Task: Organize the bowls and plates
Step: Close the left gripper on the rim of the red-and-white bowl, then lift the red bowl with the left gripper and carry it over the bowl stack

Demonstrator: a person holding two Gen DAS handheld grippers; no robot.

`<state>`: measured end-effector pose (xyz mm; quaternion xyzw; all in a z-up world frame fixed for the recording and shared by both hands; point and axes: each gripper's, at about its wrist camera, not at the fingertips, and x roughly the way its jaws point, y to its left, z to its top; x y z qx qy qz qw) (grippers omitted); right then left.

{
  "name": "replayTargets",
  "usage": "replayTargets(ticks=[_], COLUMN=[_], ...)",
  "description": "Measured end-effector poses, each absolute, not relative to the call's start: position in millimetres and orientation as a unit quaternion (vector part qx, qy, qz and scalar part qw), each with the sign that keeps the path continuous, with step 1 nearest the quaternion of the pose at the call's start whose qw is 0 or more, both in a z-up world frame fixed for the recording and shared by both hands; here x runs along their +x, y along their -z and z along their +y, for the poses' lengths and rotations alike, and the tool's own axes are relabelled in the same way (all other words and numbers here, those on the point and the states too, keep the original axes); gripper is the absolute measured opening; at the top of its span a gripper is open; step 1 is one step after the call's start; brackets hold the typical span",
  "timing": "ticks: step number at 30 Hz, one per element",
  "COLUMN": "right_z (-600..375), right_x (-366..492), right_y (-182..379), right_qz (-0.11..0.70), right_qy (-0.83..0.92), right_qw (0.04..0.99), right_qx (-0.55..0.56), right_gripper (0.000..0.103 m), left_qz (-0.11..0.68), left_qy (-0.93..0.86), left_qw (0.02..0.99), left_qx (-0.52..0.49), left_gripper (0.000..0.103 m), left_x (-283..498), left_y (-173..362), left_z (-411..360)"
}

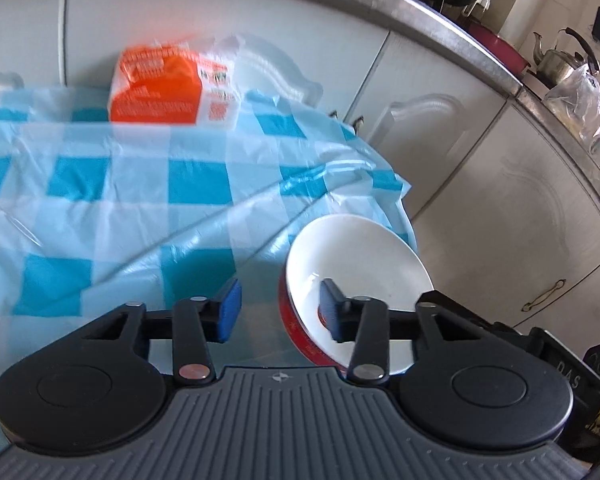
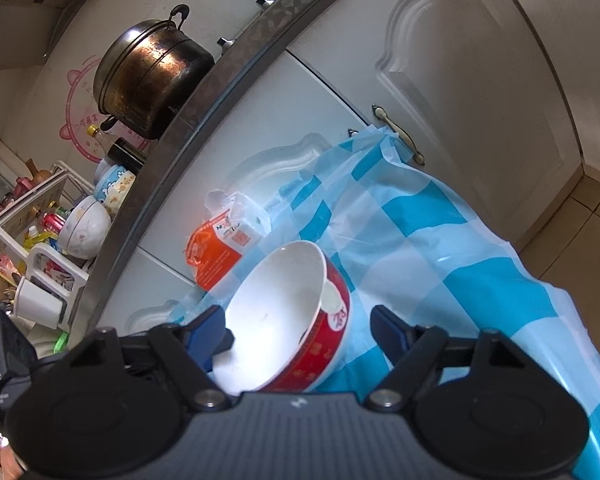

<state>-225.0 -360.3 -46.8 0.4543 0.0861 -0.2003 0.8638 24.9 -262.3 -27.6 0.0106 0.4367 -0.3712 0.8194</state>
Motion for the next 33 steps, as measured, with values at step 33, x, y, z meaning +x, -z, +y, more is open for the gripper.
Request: replayTargets(ticks=[33], right_z=[-345.1], right_x=[-227.8], right_y=[26.8], right_qz=[0.068], right_qy=[0.165], right_qw=[0.881], right_qx=[0.438], right_gripper=[0.076], left_qz=[0.415], left_qy=[0.393], left_qw=[0.82], left_qx=[-0.023], left_gripper=[0.022], left_x=[7.6], left_y=[11.4], left_z=[-248.7])
